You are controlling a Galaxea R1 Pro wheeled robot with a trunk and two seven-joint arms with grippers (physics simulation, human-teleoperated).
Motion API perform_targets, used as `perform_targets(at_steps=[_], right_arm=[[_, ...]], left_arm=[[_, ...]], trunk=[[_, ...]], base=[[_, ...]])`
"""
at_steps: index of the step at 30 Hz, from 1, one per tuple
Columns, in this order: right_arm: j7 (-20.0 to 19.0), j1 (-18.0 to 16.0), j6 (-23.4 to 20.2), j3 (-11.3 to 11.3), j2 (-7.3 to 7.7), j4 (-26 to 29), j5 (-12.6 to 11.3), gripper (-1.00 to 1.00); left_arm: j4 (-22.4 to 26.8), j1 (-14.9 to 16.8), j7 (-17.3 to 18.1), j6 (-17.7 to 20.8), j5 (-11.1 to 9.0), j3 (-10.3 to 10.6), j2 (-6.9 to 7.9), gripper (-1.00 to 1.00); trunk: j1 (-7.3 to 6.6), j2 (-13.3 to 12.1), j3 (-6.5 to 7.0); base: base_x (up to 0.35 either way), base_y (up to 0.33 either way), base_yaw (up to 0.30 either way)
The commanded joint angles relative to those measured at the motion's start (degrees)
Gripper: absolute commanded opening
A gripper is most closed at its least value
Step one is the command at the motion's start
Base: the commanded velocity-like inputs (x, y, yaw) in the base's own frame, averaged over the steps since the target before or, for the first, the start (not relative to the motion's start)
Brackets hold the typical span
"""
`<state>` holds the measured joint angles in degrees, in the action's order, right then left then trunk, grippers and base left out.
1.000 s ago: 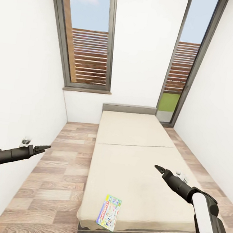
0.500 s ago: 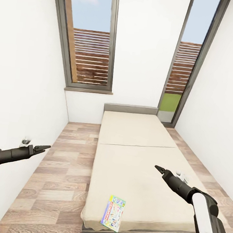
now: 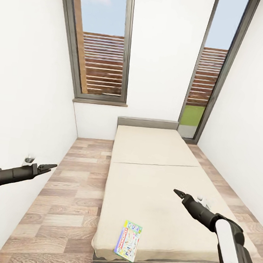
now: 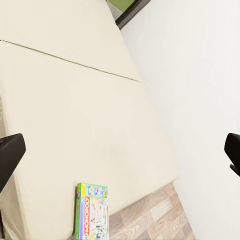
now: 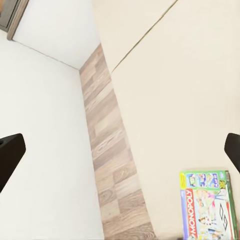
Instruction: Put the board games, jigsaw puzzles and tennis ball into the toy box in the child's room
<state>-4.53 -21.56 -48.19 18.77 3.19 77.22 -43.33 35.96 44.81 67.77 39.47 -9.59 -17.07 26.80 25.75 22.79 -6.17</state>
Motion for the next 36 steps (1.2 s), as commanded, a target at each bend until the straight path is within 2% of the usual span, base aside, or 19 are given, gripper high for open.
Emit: perform_targets(at_steps=[1,9,12,16,20,24,32,36], right_arm=[[-0.48,-0.06,-0.32,0.12,-0.08,-0.21,0.43,1.00],[-0.35,-0.10,-0.51,0.05,-0.53,-4.69,0.10,1.00],[-0.37,-0.08,-0.58,0.26,-0.56,-6.79,-0.87,1.00],[-0.36,-0.07,-0.86,1.83,-0.01,-8.58,-6.64,1.00],[-0.44,-0.06,-1.14,3.00,0.43,-10.17,-9.82,1.00],[-0.51,-0.06,-1.73,3.72,0.56,-13.94,-10.62,1.00],[-0.48,0.02,-1.66,3.99,0.58,-22.07,-10.39,1.00],[-0.53,0.02,-1.52,4.06,0.59,-24.13,-10.44,1.00]], left_arm=[[-0.02,0.05,0.00,0.49,-0.16,-0.03,-0.03,1.00],[-0.02,0.02,0.19,0.51,-0.24,0.03,-0.38,1.00],[-0.02,0.01,0.26,0.51,-0.28,0.02,-0.46,1.00],[-0.02,0.01,0.36,0.59,-0.34,0.02,-0.51,1.00],[-0.02,-0.05,0.35,0.60,-0.34,0.02,-0.58,1.00],[-0.02,-0.07,0.41,0.60,-0.39,-0.01,-0.57,1.00],[-0.02,-0.07,1.33,0.68,-0.35,-0.15,-0.53,1.00],[-0.02,-0.07,1.45,0.72,-0.34,-0.04,-0.54,1.00]], trunk=[[0.04,0.13,-0.13],[0.04,0.13,-0.13],[0.04,0.13,-0.13],[0.04,0.13,-0.13],[0.04,0.13,-0.13],[0.04,0.13,-0.13],[0.04,0.13,-0.13],[0.04,0.13,-0.13]], base=[[0.000,0.000,0.000],[0.000,0.000,0.000],[0.000,0.007,0.000],[0.000,0.156,0.000],[0.000,0.138,0.000],[-0.010,0.038,0.000],[-0.084,0.036,0.000],[-0.026,0.011,0.000]])
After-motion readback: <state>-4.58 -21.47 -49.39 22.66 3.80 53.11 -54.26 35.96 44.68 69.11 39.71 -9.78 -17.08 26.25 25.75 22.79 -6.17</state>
